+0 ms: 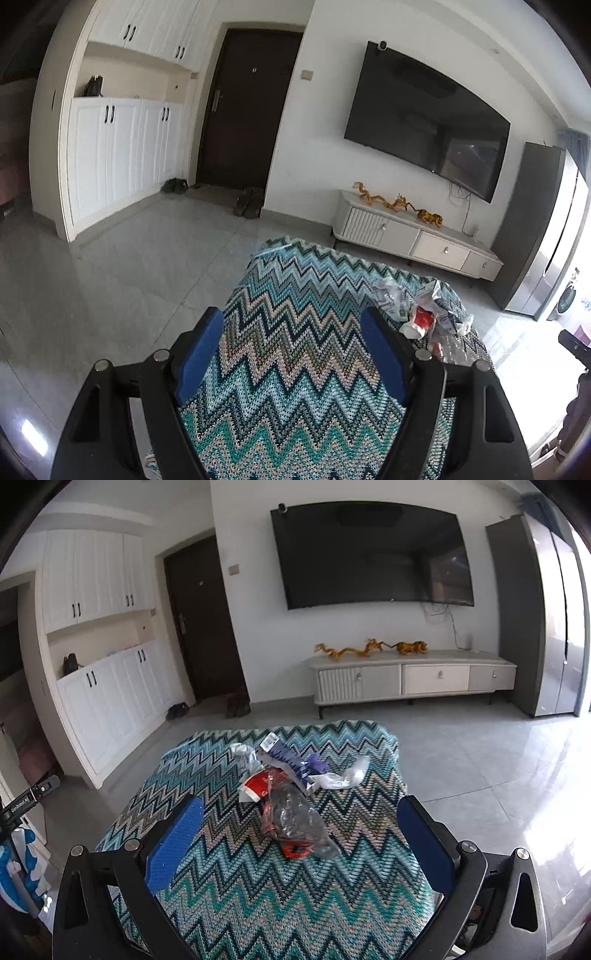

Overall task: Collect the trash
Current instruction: 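Move both grippers back over the trash on the ottoman, then grasp the white printed wrapper with the left gripper while the right grasps a clear plastic bag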

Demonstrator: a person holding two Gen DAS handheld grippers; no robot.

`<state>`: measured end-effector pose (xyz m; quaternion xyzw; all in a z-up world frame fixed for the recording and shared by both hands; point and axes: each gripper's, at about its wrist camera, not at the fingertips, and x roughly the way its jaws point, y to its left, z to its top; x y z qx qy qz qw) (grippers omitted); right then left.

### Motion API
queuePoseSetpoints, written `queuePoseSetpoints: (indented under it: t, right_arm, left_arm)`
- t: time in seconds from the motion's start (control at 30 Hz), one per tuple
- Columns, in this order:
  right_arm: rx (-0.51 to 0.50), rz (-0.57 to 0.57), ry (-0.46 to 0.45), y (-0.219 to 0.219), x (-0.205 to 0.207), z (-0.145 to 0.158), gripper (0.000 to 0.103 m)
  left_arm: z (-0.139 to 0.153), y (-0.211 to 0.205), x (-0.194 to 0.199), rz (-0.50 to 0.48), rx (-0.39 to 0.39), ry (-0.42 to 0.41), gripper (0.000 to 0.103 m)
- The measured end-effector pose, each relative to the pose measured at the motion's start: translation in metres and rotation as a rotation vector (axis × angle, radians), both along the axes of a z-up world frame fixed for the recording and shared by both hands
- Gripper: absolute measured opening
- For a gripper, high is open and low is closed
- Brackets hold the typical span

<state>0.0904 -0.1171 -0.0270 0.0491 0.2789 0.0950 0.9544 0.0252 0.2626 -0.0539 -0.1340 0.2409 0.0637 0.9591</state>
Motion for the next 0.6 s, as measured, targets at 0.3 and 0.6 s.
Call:
queuePoseSetpoints:
  t: [0.3,0.6]
  right_arm:
    - [0.001,0.033,0.056,0.003,0.051,-0.029,0.103]
    - [0.040,-0.041,0.149,-0.032,0.124,-0.073,0.102]
  left_arm:
    - [-0.031,-0.008,0.052,-0.048,-0.036,0.089,0.076]
    - [-0.064,-0.047,0.135,-0.144,-0.096,0.195,0.076]
